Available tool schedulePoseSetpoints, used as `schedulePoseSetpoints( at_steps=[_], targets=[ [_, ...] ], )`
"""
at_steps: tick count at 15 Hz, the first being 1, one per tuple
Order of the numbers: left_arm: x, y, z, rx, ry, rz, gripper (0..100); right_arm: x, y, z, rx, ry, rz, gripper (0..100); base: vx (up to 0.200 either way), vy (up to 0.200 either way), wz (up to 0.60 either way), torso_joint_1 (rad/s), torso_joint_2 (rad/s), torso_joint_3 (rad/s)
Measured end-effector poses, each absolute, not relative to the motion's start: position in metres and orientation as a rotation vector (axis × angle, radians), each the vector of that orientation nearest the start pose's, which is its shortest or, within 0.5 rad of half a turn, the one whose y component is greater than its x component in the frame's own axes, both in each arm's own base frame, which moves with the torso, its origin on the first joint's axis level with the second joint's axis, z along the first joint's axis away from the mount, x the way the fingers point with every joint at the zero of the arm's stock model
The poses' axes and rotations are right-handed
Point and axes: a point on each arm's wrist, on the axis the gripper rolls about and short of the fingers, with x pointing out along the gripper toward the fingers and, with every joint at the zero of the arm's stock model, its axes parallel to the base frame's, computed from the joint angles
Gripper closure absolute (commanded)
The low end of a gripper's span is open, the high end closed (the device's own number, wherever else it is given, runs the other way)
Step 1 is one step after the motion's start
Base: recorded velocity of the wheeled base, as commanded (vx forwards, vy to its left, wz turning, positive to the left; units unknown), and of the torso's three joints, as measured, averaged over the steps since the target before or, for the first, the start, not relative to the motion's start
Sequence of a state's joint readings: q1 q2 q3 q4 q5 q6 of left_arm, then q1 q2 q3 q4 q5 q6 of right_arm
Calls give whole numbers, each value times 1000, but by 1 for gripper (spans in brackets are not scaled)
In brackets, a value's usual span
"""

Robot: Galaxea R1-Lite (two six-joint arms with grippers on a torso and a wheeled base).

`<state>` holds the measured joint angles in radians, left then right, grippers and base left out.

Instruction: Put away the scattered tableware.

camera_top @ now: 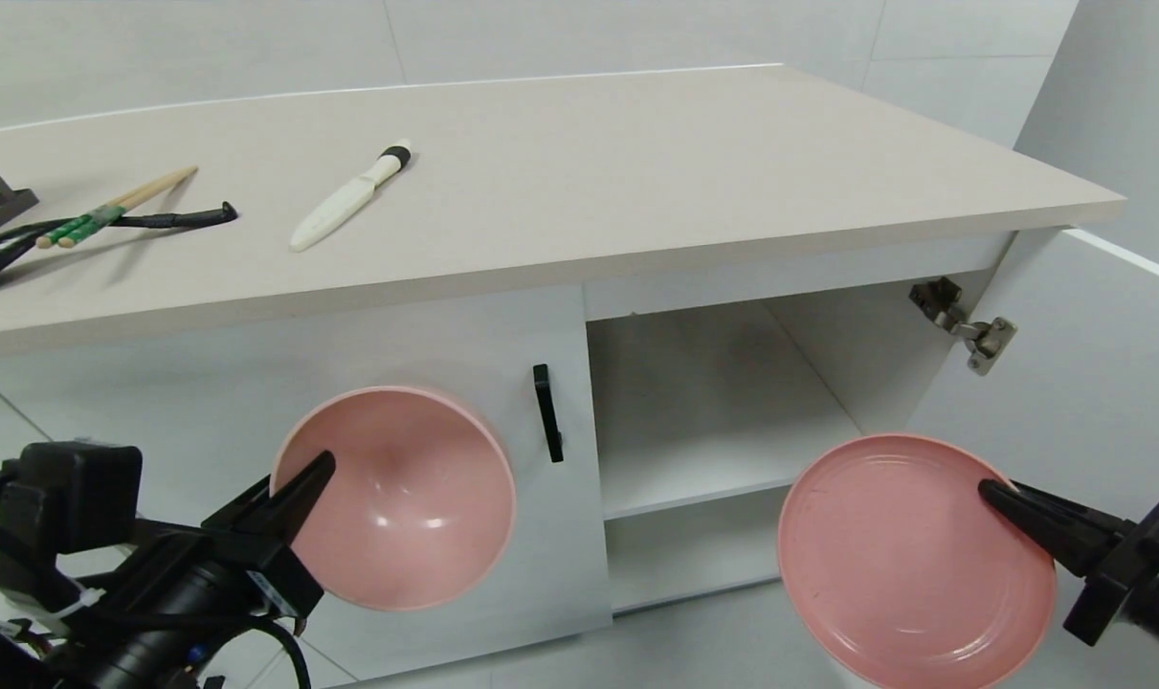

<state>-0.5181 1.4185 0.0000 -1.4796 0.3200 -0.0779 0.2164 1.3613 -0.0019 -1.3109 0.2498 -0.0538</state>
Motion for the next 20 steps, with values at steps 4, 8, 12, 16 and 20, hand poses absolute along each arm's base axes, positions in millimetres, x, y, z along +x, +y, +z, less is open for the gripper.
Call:
schedulePoseSetpoints(
  at_steps=[4,8,12,16,20],
  targets=[
    [138,-71,143,-106,-56,-199,100,159,41,120,-76,104,472,100,0,0,0,0,0,0],
    [138,-70,144,-109,-59,-199,100,184,54,108,-49,100,509,100,0,0,0,0,0,0],
    [136,-69,145,-109,-60,-198,100,219,77,94,-28,121,565,100,0,0,0,0,0,0],
    [131,-66,143,-90,-24,-196,100,245,88,88,-24,107,571,100,100,0,0,2,1,2],
    [118,-58,133,-32,93,-192,100,259,93,84,-7,106,573,100,0,0,0,0,0,0]
  ],
)
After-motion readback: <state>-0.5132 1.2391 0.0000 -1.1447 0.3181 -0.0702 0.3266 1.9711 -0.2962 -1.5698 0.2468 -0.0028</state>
